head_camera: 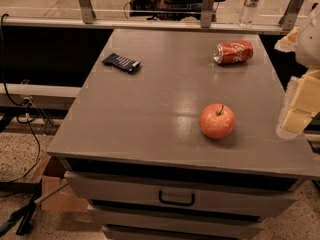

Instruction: Move apple near rxbar blueberry

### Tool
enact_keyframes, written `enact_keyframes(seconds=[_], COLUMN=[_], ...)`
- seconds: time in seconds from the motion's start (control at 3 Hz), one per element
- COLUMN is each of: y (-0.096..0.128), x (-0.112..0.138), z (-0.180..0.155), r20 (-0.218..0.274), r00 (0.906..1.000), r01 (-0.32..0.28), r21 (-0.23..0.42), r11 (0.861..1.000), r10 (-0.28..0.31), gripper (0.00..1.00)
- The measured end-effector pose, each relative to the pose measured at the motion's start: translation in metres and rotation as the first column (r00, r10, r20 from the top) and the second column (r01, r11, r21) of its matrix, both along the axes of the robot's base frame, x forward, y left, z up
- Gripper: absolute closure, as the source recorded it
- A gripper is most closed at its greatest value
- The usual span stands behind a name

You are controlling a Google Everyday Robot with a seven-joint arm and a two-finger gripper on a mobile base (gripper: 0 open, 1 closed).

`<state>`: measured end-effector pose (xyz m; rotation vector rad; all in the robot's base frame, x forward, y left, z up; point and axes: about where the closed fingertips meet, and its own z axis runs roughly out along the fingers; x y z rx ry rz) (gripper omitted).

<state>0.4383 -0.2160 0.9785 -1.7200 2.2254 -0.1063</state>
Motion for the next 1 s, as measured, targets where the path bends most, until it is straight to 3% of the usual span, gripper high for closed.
enact_keyframes(seconds=[0.33, 0.67, 1.0], y=[0.0, -0.002, -0.023], x=[0.0, 0.001, 0.01], z=[0.0, -0.004, -0.033], r20=[0.0, -0.002, 0.004], r00=[1.0, 0.9998, 0.9981], r01=[0.0, 0.02, 0.058], r21=[0.0, 0.082, 0.27], r11=[1.0, 0.996, 0.961], r10=[0.0, -0.02, -0.061], gripper=[0.0, 0.0, 0.0])
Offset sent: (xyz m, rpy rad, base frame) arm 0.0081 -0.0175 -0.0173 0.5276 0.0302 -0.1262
